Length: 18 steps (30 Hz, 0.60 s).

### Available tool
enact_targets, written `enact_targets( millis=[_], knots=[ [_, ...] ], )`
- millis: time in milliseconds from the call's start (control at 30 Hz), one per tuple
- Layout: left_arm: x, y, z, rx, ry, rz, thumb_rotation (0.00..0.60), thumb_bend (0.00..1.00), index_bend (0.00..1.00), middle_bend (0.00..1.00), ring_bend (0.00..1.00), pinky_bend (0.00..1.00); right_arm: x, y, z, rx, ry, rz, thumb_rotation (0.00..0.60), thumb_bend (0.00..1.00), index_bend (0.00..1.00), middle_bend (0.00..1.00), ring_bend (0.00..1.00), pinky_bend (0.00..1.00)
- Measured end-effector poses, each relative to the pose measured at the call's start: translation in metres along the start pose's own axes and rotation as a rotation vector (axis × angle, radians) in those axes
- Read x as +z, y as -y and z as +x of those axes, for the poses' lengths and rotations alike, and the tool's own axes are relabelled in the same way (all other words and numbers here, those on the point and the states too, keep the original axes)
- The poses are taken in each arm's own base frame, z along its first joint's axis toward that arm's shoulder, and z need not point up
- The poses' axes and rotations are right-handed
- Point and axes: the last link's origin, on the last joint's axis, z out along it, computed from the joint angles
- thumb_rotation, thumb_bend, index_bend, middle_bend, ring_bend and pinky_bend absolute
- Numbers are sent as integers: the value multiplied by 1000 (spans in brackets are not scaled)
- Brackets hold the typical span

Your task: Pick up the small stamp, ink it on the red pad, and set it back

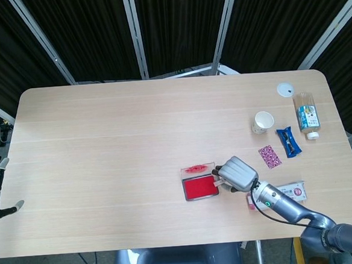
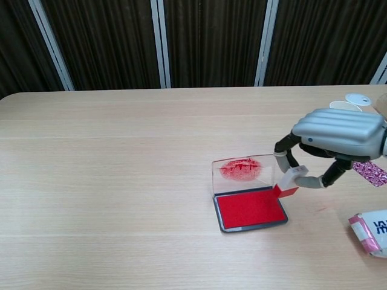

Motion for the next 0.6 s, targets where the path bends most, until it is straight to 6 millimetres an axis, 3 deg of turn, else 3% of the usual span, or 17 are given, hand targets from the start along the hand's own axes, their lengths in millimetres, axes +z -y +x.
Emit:
enact_targets(
  millis=[200, 600],
  knots=[
    [0, 2, 0, -1, 3, 4, 600, 0, 0, 0, 0, 0, 17, 18, 5, -34, 24, 23, 600, 487, 549, 559, 845, 1000],
    [1, 3, 0, -4, 6, 6, 600, 0, 0, 0, 0, 0, 38, 38, -8, -41, 70, 1, 600, 508, 562, 567, 845, 1000]
  ],
)
